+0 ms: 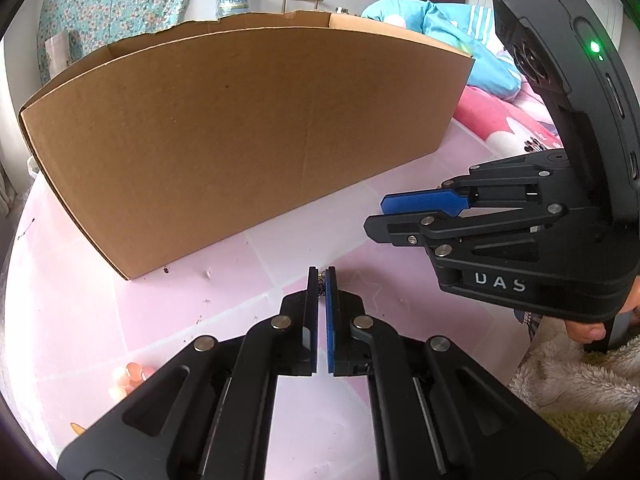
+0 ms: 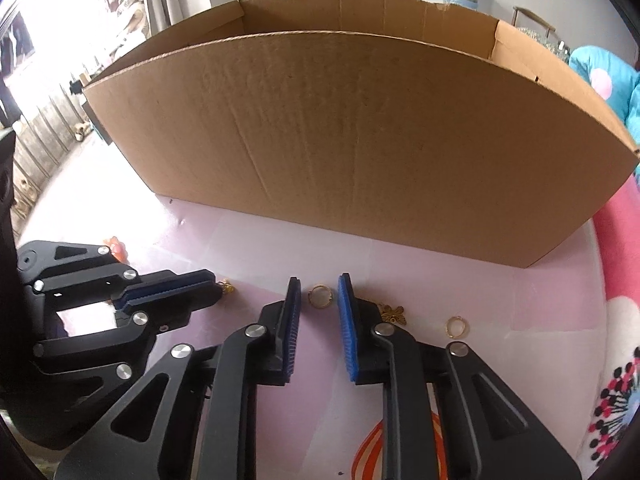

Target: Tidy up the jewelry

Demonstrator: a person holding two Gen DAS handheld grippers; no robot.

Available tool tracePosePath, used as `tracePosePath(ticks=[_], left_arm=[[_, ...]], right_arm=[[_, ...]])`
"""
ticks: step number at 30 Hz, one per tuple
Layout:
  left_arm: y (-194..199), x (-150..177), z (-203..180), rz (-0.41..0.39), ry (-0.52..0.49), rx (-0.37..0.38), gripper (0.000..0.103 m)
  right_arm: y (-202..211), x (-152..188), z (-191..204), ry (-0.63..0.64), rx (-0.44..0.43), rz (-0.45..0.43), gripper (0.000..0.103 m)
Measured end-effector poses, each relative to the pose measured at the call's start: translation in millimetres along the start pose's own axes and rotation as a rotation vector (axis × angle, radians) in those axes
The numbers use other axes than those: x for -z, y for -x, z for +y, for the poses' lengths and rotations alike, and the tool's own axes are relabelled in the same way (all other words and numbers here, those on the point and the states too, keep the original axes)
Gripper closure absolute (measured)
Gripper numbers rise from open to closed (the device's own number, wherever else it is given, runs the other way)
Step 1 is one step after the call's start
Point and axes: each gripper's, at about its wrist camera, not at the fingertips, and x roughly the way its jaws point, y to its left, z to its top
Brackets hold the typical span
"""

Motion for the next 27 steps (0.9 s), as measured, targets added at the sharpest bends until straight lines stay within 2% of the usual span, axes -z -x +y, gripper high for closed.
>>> tracePosePath(ticks=[7, 14, 21, 27], left_arm=[[0.4, 0.2, 0.4, 0.0, 0.001, 0.001, 0.1], [0.8, 0.2, 0.5, -0.001, 0.0, -0.001, 0.1], [0.9, 0.3, 1.0, -0.006, 0.006, 0.006, 0.101], [10.1, -2.7, 6.7, -0.028, 0.042, 0.035, 0.101]], right_arm=[[1.0, 1.5, 12.0, 0.04, 0.033, -0.014, 0.09], [4.4, 6.7, -5.4, -0.037, -0.019, -0.02, 0.091], [14.0, 9.5, -16.5, -0.083, -0.033, -0.049, 0.091], [19.4, 12.3, -22.3, -0.118, -0.059, -0.067, 0.091]])
